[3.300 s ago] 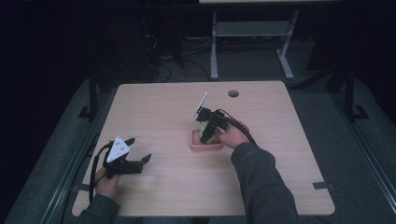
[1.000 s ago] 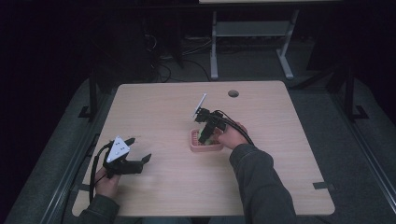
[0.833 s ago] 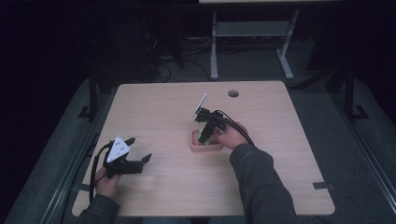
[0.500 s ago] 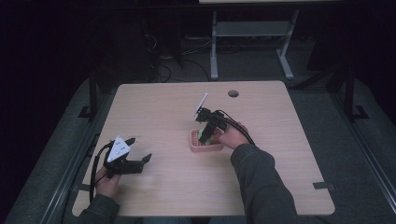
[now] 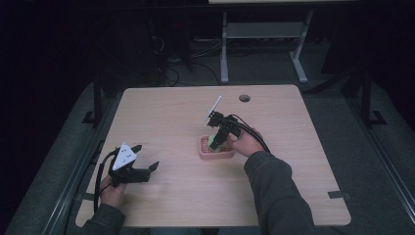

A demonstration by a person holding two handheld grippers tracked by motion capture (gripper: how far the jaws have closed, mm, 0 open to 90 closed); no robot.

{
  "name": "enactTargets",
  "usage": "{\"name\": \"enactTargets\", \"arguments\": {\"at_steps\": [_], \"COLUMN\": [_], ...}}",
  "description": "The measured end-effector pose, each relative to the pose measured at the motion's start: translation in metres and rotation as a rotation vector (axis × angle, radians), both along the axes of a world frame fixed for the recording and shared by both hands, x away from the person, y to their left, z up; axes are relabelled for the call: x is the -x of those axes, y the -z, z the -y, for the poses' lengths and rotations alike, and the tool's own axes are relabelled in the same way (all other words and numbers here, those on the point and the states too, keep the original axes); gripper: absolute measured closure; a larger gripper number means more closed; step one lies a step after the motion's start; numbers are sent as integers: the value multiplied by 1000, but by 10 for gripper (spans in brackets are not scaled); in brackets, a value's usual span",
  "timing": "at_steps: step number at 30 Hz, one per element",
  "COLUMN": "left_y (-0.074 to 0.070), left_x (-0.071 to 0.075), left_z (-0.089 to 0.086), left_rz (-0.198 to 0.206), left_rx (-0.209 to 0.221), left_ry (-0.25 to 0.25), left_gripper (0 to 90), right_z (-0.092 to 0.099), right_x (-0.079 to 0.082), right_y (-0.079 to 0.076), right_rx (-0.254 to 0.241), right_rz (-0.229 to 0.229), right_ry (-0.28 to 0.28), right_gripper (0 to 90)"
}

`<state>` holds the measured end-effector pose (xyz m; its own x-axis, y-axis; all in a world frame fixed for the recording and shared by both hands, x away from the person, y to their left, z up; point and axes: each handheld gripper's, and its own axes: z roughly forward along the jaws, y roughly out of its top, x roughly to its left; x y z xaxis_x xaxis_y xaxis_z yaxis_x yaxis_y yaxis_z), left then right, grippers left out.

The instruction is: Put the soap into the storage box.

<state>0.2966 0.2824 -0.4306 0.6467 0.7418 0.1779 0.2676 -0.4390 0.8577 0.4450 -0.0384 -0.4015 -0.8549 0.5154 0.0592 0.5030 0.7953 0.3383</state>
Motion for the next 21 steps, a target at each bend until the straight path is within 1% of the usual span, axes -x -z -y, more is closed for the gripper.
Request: {"name": "enactTargets", "arguments": {"at_steps": [1,5,6,7,9,10,14,21], "left_y": [0,0,0,1,1,1,1,1], "left_x": [0,0,0,0,0,0,0,1], "left_z": [0,0,0,0,-1,0,0,0], "left_rz": [0,0,0,0,-3,-1,0,-1], "left_rx": [3,-4,5,5,-4,7,4,5], "left_ry": [-1,1,-1,0,-2,-4,-3,-3], "left_gripper": [141,141,141,141,141,141,141,141], "right_z": [1,5,6,7,11,13,17,28], "right_x": [1,2,3,4,5,6,8,11], "right_y": [-1,-5,-6,-8,-10,-12,-14,-18], "right_rx": [-6,-23,-27,-33,-44,-51,-45,-50], "right_rz": [2,10,12,12,22,22,27,28], "right_ry": [3,5,6,8,12,17,25,39], "right_gripper": [272,274,275,278,281,280,277,275]}}
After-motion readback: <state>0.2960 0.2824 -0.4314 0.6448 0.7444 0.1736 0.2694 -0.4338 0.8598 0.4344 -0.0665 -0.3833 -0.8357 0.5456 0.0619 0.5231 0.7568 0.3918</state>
